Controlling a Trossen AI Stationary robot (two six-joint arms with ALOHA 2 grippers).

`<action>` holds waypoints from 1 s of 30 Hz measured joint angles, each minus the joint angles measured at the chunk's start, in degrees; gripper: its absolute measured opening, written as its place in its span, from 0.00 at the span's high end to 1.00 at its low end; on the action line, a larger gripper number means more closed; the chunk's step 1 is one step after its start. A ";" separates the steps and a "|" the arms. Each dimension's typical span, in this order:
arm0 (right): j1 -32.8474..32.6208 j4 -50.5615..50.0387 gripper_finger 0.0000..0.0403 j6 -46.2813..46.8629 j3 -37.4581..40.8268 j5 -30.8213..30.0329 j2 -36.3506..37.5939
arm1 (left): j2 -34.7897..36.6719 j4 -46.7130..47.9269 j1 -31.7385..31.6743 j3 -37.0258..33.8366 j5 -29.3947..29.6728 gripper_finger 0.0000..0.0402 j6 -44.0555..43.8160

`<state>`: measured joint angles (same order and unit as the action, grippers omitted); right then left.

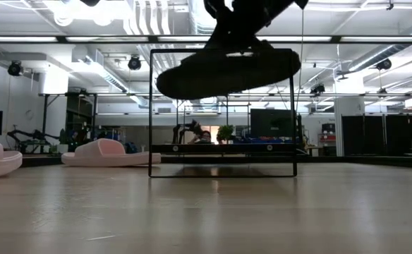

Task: Pick and place slides into the shelf
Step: Put the top black slides on the shelf

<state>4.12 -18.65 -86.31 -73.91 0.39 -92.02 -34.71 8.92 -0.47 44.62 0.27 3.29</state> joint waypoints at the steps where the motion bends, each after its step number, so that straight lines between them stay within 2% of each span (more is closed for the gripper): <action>1: 0.13 1.20 0.98 -0.75 1.02 0.01 0.07 | 0.19 0.13 0.00 0.00 0.06 0.68 0.02; 5: 0.54 4.45 0.98 -3.20 4.23 0.15 0.14 | 0.71 0.73 0.03 0.00 1.87 0.68 0.40; 9: 1.09 7.54 0.98 -3.49 7.12 2.94 0.19 | 0.76 0.90 0.02 -0.02 2.05 0.68 0.77; 20: 1.18 16.54 0.98 -3.19 14.59 3.22 0.52 | 0.61 1.20 -0.02 -0.04 4.81 0.68 3.32; 27: 1.18 18.85 0.98 3.47 15.91 8.54 0.58 | 0.18 1.13 -0.02 -0.04 5.22 0.68 3.50; 30: 1.15 18.56 0.98 3.82 16.12 8.92 0.55 | -0.12 1.12 -0.02 -0.04 6.22 0.68 3.53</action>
<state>5.28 -0.09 -82.49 -57.79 9.32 -91.47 -34.83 10.04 -0.49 44.58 6.50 6.82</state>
